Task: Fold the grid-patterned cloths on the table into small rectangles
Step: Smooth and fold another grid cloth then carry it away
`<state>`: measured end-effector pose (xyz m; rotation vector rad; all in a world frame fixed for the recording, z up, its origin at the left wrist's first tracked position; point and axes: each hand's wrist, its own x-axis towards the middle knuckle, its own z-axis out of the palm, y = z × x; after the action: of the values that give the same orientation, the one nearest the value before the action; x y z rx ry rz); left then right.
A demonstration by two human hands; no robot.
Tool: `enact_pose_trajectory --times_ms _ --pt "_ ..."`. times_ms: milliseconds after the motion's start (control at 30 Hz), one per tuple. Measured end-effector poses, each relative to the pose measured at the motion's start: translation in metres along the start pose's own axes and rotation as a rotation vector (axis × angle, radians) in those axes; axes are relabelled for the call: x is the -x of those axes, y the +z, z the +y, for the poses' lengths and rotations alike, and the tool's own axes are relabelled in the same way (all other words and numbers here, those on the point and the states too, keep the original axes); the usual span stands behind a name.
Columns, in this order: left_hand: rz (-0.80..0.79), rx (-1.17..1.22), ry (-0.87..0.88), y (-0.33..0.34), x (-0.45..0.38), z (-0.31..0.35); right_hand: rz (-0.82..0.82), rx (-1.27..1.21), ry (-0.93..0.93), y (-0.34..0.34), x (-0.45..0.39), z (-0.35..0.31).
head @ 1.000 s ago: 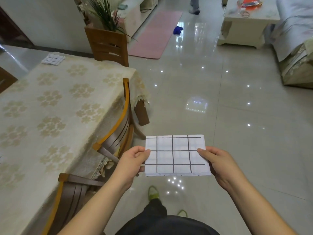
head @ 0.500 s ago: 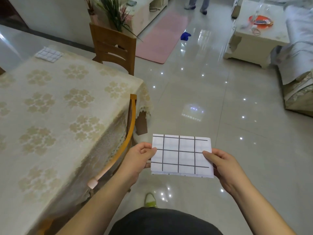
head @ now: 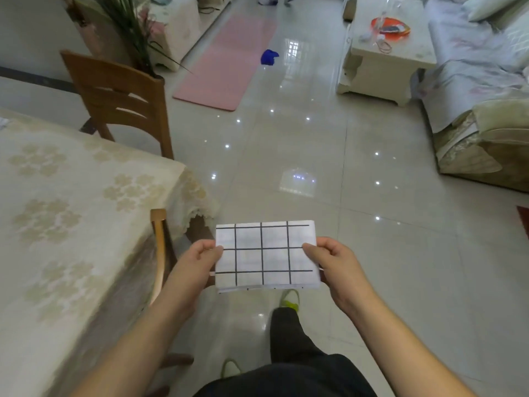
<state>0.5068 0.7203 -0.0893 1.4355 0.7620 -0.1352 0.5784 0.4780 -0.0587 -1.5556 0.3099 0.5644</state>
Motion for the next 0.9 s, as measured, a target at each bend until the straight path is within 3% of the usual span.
enact_pose_trajectory --times_ms 400,900 --pt "0.064 0.037 0.0 0.102 -0.103 0.089 -0.079 0.058 0.002 -0.067 -0.153 -0.094" --pt "0.168 0.179 0.068 0.108 -0.194 0.146 -0.155 0.181 -0.022 -0.033 -0.265 -0.158"
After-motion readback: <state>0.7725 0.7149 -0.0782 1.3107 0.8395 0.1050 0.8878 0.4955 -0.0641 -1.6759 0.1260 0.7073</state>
